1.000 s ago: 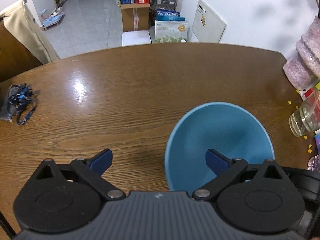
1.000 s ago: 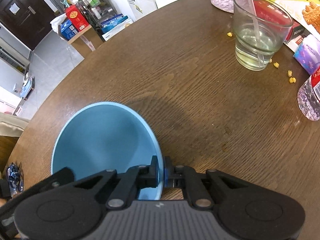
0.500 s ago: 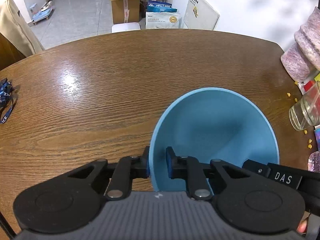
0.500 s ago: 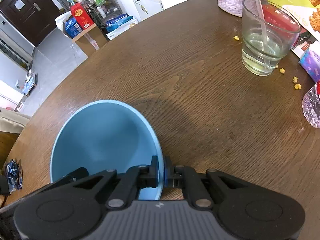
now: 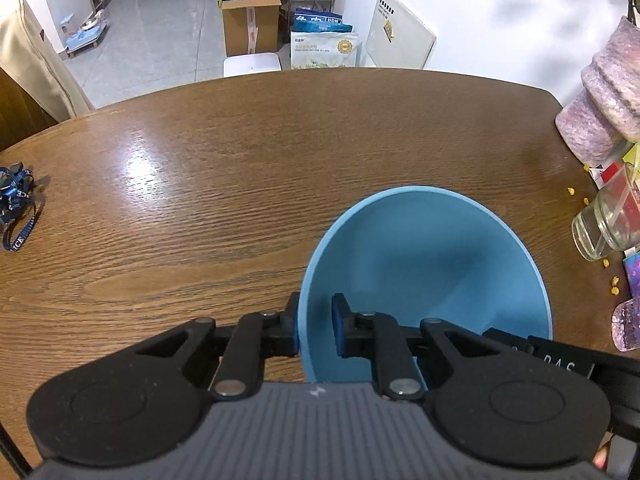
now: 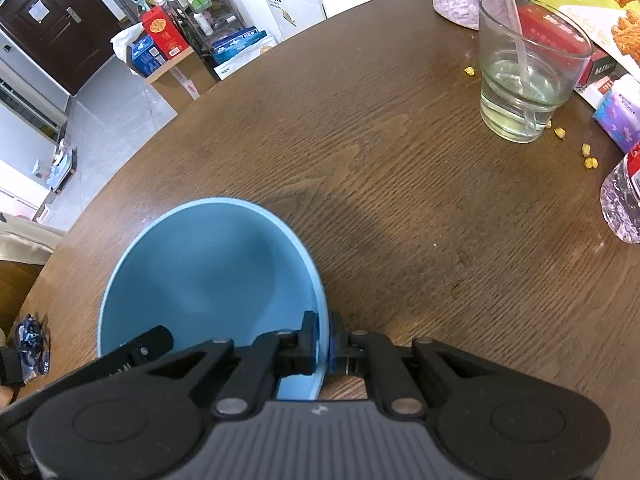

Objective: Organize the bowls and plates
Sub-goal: 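Lift and carry the gripped bowl toward the nested bowls with both grippers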

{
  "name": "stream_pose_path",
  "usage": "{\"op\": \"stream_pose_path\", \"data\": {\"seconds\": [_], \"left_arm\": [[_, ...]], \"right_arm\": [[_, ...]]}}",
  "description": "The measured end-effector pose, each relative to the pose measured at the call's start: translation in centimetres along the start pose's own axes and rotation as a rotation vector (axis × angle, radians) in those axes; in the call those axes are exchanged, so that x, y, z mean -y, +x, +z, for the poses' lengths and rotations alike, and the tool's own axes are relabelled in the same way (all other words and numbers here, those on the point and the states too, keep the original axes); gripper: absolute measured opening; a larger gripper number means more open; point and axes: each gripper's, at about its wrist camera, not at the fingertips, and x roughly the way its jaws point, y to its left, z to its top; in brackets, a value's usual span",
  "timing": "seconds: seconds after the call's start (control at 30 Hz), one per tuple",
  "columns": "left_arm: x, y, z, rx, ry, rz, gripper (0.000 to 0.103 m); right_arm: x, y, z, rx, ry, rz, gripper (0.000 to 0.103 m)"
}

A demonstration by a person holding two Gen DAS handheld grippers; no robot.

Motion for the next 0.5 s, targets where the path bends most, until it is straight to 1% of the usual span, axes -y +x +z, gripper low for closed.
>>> {"op": "stream_pose_path", "data": {"seconds": [0.5], "left_arm": [[-0.4, -4.3, -0.8, 0.057, 0.016, -0.007, 0.016]], "right_arm": [[0.2, -3.8, -1.3, 0.050, -0.001, 0.021, 0.006]]}}
